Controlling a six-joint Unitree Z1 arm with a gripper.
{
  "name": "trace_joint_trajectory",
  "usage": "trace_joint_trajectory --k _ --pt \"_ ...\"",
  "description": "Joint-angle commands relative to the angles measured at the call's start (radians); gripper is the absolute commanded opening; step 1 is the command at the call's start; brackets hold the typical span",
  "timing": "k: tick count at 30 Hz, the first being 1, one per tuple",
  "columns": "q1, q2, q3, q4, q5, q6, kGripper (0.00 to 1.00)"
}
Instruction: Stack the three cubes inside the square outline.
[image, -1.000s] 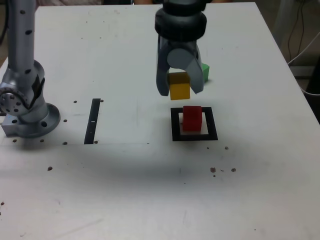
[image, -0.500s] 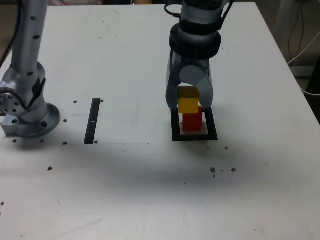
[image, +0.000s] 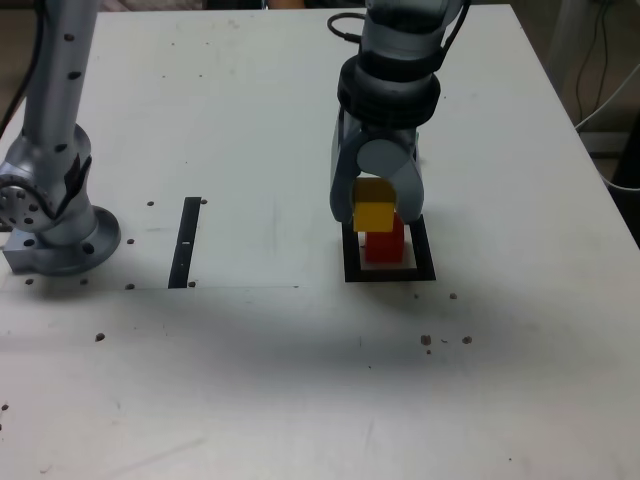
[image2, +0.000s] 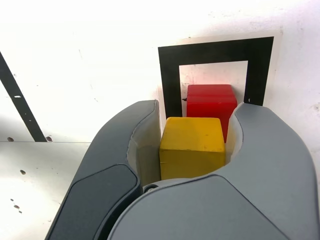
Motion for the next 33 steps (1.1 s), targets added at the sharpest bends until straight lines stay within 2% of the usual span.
trace_joint_trajectory --k 1,21,26,33 --pt "-0.001 0.005 -0.004 -0.001 0.003 -0.002 0.23" --pt "-0.001 0.022 -0.004 -0.023 0.013 -0.002 0.28" --pt "-0.001 0.022 -0.002 -0.021 0.015 -0.002 0.35" --pt "-0.001 0.022 0.000 -0.023 0.019 0.004 0.57"
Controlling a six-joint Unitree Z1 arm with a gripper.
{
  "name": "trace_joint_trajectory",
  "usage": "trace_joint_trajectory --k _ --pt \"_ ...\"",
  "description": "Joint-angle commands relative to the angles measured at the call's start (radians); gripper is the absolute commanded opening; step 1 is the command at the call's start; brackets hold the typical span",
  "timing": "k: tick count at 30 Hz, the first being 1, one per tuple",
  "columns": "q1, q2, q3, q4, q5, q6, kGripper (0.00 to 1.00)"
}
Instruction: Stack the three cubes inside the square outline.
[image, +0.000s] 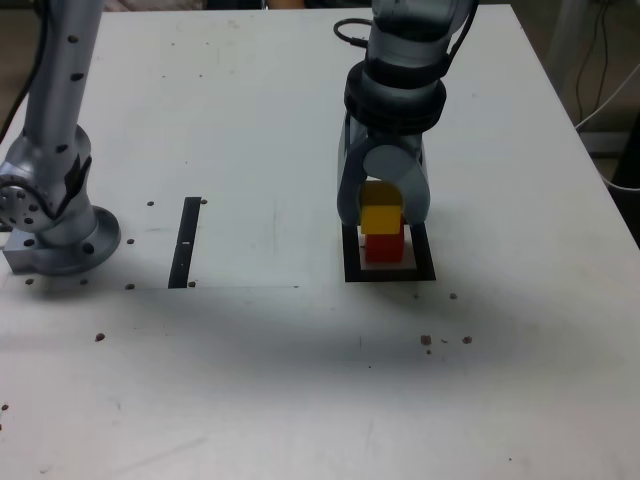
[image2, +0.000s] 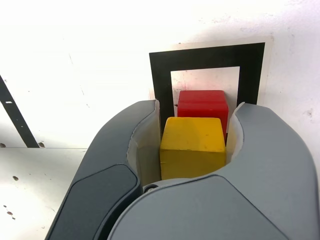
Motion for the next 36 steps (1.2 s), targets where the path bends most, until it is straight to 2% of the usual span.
trace_joint_trajectory --k 1,4,10,13,20,30,36 --pt "-0.001 0.004 0.002 -0.002 0.004 0.003 0.58" --pt "-0.001 0.004 0.002 -0.005 0.008 0.006 0.66" --pt "-0.001 0.001 0.009 -0.011 0.014 0.009 0.93" --pt "-0.001 -0.001 0.018 -0.018 0.016 0.008 0.98" --pt "-0.001 -0.039 0.027 -0.020 0.018 0.007 0.99" --pt "0.038 -0.188 0.023 0.059 0.072 0.026 0.99" --pt "0.143 -0.208 0.037 0.085 0.044 0.039 0.99"
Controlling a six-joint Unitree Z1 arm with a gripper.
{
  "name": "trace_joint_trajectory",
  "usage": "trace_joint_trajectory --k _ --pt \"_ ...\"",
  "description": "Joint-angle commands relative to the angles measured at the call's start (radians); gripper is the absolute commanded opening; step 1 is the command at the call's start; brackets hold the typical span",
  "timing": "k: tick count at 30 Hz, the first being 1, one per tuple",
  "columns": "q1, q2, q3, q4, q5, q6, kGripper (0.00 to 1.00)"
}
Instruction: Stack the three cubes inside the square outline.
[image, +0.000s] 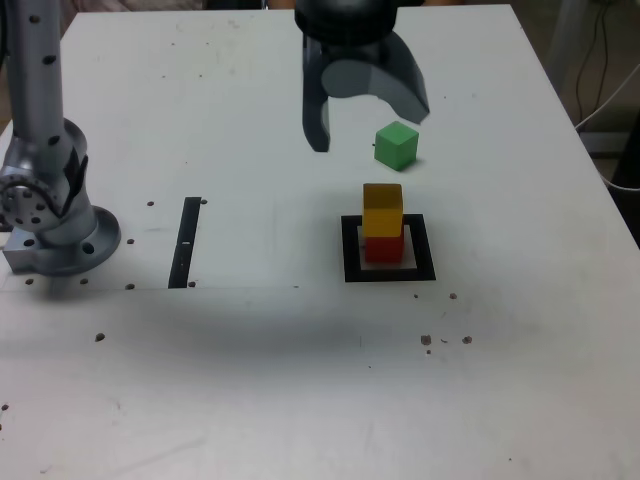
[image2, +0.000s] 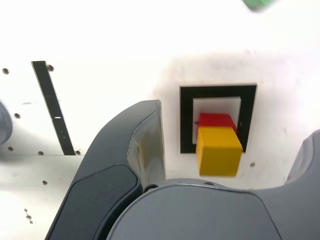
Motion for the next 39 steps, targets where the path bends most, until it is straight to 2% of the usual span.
trace_joint_trajectory --k 1,5,11,15,18,29,35,39 --pt "0.034 -0.008 0.005 0.005 -0.018 -0.005 0.99" --pt "0.097 -0.007 -0.003 0.003 -0.055 -0.047 0.99" --pt "0.152 0.006 -0.011 -0.003 -0.084 -0.172 0.99" --pt "0.193 0.052 -0.014 -0.018 -0.128 -0.247 0.99" --pt "0.217 0.101 -0.027 -0.044 -0.145 -0.274 0.99" --pt "0.252 0.217 -0.056 -0.175 -0.115 -0.266 0.99" --pt "0.260 0.254 -0.068 -0.199 -0.073 -0.272 0.99" --pt "0.261 0.280 -0.068 -0.199 -0.059 -0.275 0.99"
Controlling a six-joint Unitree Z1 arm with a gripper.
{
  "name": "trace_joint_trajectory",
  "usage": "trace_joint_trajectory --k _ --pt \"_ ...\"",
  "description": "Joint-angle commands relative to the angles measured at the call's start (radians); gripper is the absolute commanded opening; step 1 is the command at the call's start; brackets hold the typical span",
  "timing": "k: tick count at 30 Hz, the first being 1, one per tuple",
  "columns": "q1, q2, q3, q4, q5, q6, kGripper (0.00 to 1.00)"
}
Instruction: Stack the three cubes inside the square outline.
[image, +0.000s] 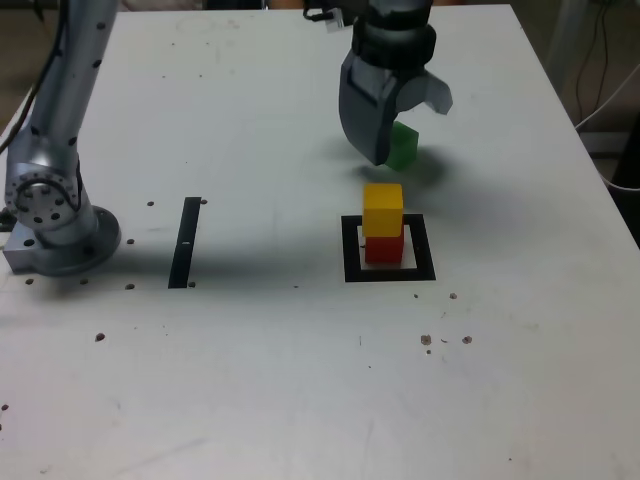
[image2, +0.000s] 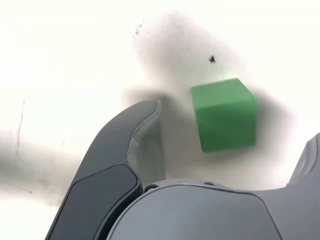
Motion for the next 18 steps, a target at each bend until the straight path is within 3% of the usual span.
trace_joint_trajectory --k 1,18 --pt "0.002 0.013 -0.002 0.000 0.004 -0.002 0.99" --pt "0.005 0.079 -0.049 0.000 0.025 -0.001 0.88"
